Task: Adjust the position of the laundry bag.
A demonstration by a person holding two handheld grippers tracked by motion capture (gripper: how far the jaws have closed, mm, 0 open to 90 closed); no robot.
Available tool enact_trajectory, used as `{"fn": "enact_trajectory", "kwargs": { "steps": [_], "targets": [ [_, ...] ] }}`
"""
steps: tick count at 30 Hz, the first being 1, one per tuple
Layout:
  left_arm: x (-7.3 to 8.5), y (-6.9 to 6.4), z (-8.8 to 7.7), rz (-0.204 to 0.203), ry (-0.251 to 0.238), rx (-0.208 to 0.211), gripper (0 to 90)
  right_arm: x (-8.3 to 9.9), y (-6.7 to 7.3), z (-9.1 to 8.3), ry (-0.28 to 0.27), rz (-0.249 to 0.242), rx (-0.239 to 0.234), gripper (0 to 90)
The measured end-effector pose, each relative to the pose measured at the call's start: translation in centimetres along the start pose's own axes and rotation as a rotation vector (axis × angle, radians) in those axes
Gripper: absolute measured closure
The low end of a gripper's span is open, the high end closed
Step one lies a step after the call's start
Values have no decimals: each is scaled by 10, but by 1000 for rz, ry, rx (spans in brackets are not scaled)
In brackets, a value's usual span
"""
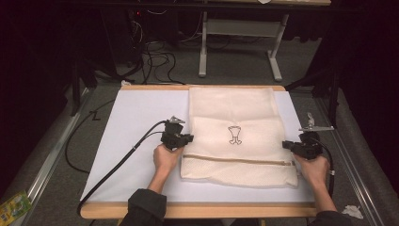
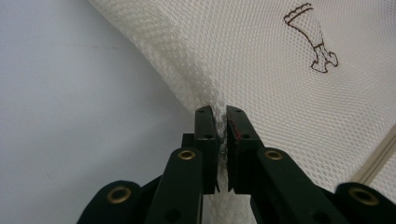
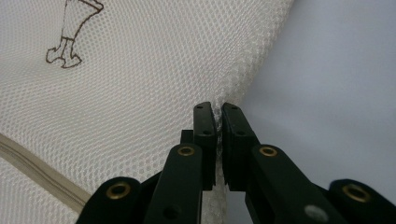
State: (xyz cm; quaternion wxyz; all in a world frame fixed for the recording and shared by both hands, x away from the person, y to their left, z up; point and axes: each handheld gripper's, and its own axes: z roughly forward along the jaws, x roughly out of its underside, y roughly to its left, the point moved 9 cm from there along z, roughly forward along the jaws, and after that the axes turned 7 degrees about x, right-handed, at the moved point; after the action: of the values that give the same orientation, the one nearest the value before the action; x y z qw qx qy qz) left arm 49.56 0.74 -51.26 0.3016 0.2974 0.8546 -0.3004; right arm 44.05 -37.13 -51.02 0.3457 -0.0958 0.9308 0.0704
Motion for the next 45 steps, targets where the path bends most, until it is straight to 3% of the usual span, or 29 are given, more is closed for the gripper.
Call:
{"fn": "enact_trajectory", "kwargs": {
  "steps": [11, 27, 33, 43, 45],
  "targets": [
    [2, 0, -18, 26, -45, -20, 844, 0, 12, 2, -27, -7, -33, 866],
    [17, 22, -40, -11, -55, -57, 836, -2, 42, 7, -46, -32, -106, 865],
    [22, 27, -47, -1, -43, -87, 836, -3, 54, 10, -58, -50, -127, 865],
    [34, 37, -54, -19, -4, -130, 835, -2, 69, 13, -62, -59, -163, 864],
    [38, 40, -58, -22, 6, -152, 834, 0, 75, 16, -51, -49, -194, 864]
  ]
}}
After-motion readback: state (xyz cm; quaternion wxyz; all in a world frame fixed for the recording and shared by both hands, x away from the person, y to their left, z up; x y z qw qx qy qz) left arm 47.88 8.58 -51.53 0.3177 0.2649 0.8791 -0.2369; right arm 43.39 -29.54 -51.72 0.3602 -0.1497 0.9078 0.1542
